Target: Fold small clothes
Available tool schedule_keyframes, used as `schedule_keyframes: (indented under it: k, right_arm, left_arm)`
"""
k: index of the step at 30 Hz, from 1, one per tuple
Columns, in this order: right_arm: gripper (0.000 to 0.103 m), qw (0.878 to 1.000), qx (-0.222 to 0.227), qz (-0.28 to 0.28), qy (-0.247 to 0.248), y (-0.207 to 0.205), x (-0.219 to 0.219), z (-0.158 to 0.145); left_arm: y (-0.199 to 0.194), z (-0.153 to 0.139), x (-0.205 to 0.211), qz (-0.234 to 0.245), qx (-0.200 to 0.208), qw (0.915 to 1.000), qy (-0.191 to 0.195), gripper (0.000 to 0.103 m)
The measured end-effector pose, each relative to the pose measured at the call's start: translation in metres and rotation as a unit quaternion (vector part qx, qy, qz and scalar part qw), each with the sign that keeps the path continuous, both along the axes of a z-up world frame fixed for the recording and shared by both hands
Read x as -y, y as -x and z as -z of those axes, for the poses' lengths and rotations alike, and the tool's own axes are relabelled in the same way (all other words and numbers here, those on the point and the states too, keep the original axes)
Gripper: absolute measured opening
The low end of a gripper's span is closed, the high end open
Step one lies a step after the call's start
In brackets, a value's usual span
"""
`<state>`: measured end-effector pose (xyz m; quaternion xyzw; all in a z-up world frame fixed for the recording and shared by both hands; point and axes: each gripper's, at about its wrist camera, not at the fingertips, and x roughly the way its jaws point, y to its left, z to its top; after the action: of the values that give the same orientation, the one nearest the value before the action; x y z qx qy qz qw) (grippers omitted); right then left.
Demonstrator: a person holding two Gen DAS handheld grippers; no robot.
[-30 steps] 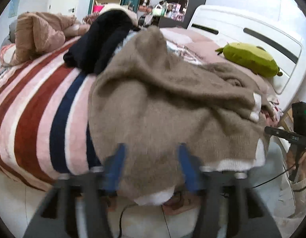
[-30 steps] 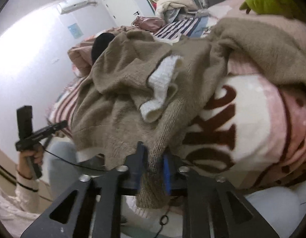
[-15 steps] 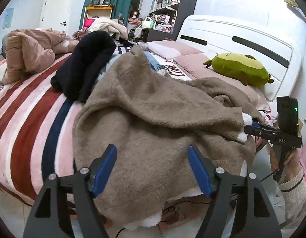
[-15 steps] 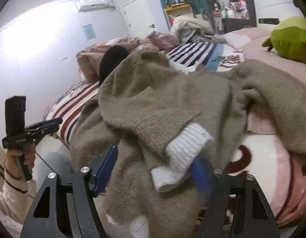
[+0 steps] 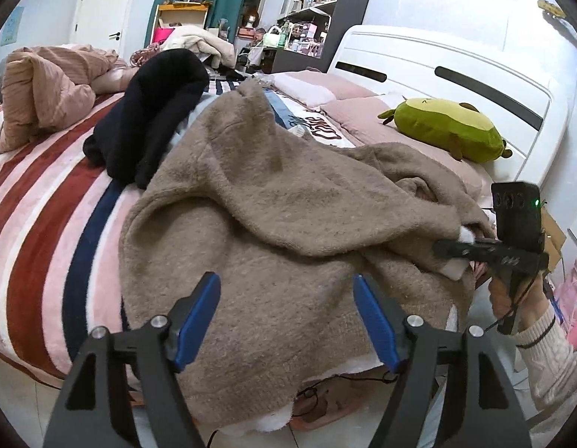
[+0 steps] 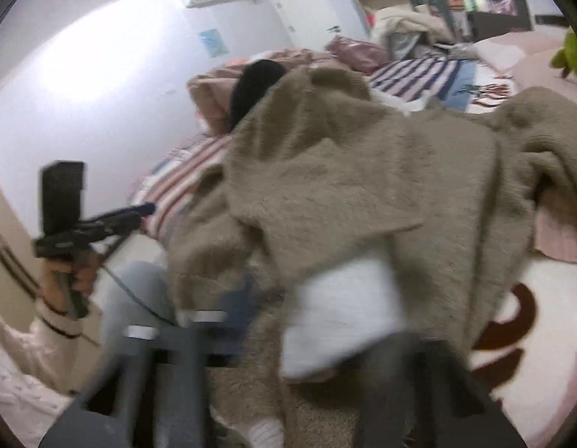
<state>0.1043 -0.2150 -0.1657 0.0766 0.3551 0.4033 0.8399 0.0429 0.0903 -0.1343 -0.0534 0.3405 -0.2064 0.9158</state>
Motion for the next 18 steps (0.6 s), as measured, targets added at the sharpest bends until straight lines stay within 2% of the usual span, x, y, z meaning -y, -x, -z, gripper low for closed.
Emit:
schedule_keyframes:
  k: [3,7,10,13,16,18]
  right_arm:
    - [0.006,0.998,-0.005,-0.052,-0.044,0.004,0.008,-0.007]
    - [0.006,0.995,-0.006,-0.102,-0.015,0.018,0.005,-0.006]
    - [0.006,0.996,-0.026,-0.086,0.029,0.022,0.005,0.009]
    - [0.008,0.997,-0.045,-0.055,0.037,0.025,0.009,0.018]
    - [0.022,0.999,-0.036,-0.031,0.024,0.035,0.023,0.01]
    - [0.051,1.0,-0.014,0.008,0.025,0.045,0.042,-0.001]
  left_arm:
    - [-0.002,0.001,-0.002,-0.005,-0.005,1.0,0.0,0.07]
    - [-0.007,0.005,-0.004,-0.009,-0.011,0.9999,0.0,0.07]
    - [-0.01,0.006,-0.001,-0.007,-0.015,0.9999,0.003,0.07]
    - [-0.012,0.007,0.004,0.0,-0.015,0.9999,0.005,0.07]
    - [-0.014,0.004,0.007,0.0,-0.01,0.9999,0.003,0.072]
    - [-0.017,0.001,0.009,0.002,-0.004,1.0,0.005,0.073]
